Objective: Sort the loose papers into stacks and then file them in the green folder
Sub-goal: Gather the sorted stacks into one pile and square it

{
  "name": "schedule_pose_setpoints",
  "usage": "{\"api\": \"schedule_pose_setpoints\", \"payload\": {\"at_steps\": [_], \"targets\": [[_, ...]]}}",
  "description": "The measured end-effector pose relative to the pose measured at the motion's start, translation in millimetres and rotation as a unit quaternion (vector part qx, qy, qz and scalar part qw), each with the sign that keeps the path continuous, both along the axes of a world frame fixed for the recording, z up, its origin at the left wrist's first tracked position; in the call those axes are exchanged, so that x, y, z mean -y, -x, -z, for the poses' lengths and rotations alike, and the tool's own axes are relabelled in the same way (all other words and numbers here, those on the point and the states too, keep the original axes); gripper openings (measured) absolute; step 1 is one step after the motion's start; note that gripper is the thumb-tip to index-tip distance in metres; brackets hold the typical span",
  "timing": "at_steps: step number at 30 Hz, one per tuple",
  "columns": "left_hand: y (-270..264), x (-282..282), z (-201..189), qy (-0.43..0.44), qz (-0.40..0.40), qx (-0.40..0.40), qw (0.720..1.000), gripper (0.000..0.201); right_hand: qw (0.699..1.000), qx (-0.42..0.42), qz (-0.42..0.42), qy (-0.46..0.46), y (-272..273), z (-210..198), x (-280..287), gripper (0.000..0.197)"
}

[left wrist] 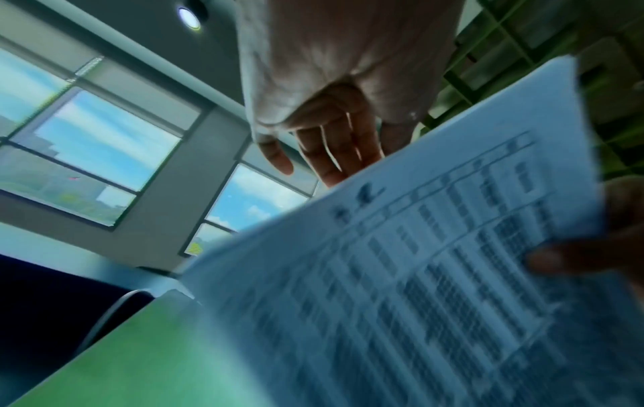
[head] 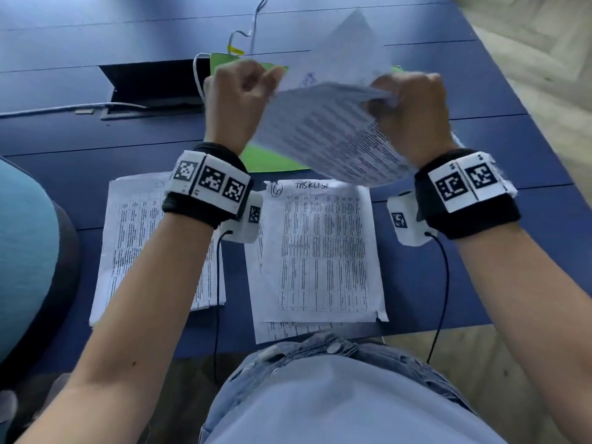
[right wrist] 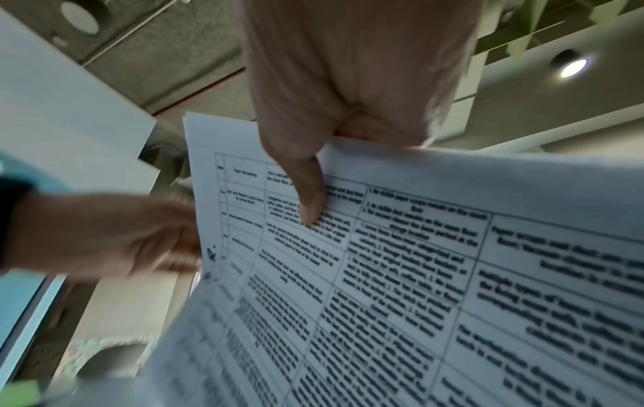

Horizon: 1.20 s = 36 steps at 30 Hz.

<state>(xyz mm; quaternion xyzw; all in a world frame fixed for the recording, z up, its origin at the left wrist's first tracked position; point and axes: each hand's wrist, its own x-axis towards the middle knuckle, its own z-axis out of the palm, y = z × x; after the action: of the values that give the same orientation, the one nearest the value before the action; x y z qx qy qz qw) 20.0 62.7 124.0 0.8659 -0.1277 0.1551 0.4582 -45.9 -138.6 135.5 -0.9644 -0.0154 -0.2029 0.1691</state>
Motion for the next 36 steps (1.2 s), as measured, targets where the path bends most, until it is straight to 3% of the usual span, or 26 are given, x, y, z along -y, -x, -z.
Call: {"api": "schedule_pose_setpoints", "payload": {"at_steps": [3, 6, 9, 11, 14, 16, 20, 23, 27, 31, 33, 36], "targets": [[-12.2, -20.9, 18.5, 0.086, -0.076, -0.061, 0.992, 0.035, 0.983, 0.075, -0.001, -0.169, -0.5, -11.7, 12.5, 0.019], [-11.7, -34.6, 41.2, 0.137, -0.109, -0.127, 0.976, 0.032, 0.943, 0.093, 0.025, -0.318, -4.6, -9.8, 25.5, 0.017], [-4.8, -37.6, 78.2, 0.035, -0.119, -0.263, 0.957, 0.021, 0.906, 0.07, 0.036, -0.416, -5.6, 17.7, 35.6, 0.054], [2.2, -37.7, 107.2, -0.055, -0.126, -0.372, 0.918, 0.037, 0.89, -0.008, 0.036, -0.455, -2.2, 46.6, 34.8, 0.075], [19.3, -34.3, 130.4, -0.17, -0.113, -0.476, 0.855, 0.046, 0.848, -0.2, 0.106, -0.478, 11.3, 92.6, 23.2, 0.092], [28.1, -31.6, 140.1, -0.245, -0.116, -0.491, 0.828, 0.046, 0.824, -0.292, 0.168, -0.456, 23.9, 122.8, 18.2, 0.089], [35.9, -24.7, 148.6, -0.301, -0.151, -0.514, 0.789, 0.057, 0.822, -0.353, 0.267, -0.359, 46.2, 156.5, 7.6, 0.074], [37.7, -17.3, 154.6, -0.312, -0.15, -0.499, 0.795, 0.052, 0.824, -0.351, 0.278, -0.347, 44.7, 169.3, 4.7, 0.059], [37.0, -15.5, 158.7, -0.226, -0.137, -0.484, 0.834, 0.043, 0.818, -0.338, 0.267, -0.381, 40.2, 174.2, 7.0, 0.039], [29.8, -29.8, 153.3, -0.155, -0.17, -0.46, 0.858, 0.032, 0.837, -0.296, 0.187, -0.42, 41.3, 172.3, 15.1, 0.023], [28.4, -38.3, 152.5, -0.115, -0.187, -0.453, 0.864, 0.018, 0.824, -0.288, 0.137, -0.469, 45.9, 170.8, 20.6, 0.029], [28.0, -45.8, 155.2, -0.067, -0.181, -0.422, 0.886, 0.005, 0.775, -0.314, 0.044, -0.546, 56.0, 162.2, 25.5, 0.032]]}}
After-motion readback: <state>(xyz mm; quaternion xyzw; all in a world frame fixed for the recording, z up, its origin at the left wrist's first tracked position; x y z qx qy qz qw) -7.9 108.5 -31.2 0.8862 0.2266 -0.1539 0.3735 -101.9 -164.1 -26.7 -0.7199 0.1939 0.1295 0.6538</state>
